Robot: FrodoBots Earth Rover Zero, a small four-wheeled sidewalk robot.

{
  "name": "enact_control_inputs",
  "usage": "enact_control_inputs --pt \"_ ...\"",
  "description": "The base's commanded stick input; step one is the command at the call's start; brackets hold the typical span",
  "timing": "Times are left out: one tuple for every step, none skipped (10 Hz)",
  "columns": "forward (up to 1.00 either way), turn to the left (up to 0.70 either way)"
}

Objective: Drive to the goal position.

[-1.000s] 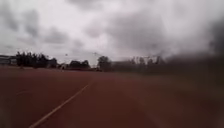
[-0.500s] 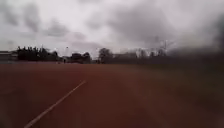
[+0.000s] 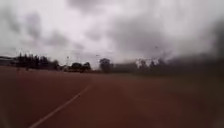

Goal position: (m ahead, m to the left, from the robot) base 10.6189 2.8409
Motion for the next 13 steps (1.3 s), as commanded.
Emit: enact_control_inputs --pt "0.85 0.00" --pt "0.85 0.00" --pt "0.85 0.00" --pt "0.85 0.00" --pt "0.85 0.00" --pt "0.85 0.00" --pt "0.85 0.00" --pt "0.85 0.00" --pt "0.85 0.00" --pt "0.85 0.00" --pt "0.85 0.00" --pt "0.85 0.00" --pt "0.85 0.00"
